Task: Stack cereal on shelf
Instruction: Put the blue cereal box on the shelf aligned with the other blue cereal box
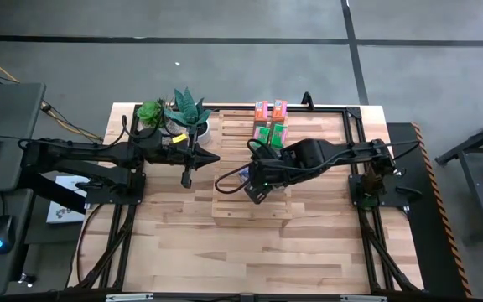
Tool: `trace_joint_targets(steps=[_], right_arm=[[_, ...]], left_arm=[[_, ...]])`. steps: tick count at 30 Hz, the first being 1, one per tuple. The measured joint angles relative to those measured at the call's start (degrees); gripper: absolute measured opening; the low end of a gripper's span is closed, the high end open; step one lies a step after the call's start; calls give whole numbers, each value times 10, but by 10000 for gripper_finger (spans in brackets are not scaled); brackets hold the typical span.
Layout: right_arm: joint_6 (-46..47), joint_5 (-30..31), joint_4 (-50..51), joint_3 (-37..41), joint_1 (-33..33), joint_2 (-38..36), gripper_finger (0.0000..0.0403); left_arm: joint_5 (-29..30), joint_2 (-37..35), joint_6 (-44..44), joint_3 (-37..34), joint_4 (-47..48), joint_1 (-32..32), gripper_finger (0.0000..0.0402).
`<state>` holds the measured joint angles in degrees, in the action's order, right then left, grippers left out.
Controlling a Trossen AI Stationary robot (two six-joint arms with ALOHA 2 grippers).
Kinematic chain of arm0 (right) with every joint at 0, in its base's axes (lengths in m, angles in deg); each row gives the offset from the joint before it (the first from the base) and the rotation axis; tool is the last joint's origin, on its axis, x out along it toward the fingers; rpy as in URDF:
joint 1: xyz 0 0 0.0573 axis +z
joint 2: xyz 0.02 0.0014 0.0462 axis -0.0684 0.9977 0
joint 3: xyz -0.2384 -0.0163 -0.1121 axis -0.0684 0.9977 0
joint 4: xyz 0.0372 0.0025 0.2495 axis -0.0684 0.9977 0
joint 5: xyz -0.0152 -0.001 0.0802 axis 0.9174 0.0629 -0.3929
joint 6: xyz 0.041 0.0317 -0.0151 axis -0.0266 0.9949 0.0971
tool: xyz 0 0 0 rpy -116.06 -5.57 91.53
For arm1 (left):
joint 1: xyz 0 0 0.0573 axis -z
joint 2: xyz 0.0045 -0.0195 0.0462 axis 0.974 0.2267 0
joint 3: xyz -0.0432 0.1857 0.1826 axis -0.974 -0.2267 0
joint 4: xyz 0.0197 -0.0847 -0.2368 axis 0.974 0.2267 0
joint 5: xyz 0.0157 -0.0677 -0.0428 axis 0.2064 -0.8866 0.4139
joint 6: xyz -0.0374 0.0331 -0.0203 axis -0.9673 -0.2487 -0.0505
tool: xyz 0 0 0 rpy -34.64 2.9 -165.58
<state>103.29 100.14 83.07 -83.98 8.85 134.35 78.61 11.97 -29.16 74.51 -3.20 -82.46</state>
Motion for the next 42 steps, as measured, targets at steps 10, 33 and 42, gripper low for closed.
trace_joint_targets(steps=[10, 33, 42], right_arm=[[-3, -9, 0, 0, 0, 0, 165], [-30, -18, -19, 0, 0, 0, 165], [-30, -13, -19, 0, 0, 0, 217]], left_arm=[[0, 0, 0, 0, 0, 0, 0], [0, 0, 0, 0, 0, 0, 0], [0, 0, 0, 0, 0, 0, 0]])
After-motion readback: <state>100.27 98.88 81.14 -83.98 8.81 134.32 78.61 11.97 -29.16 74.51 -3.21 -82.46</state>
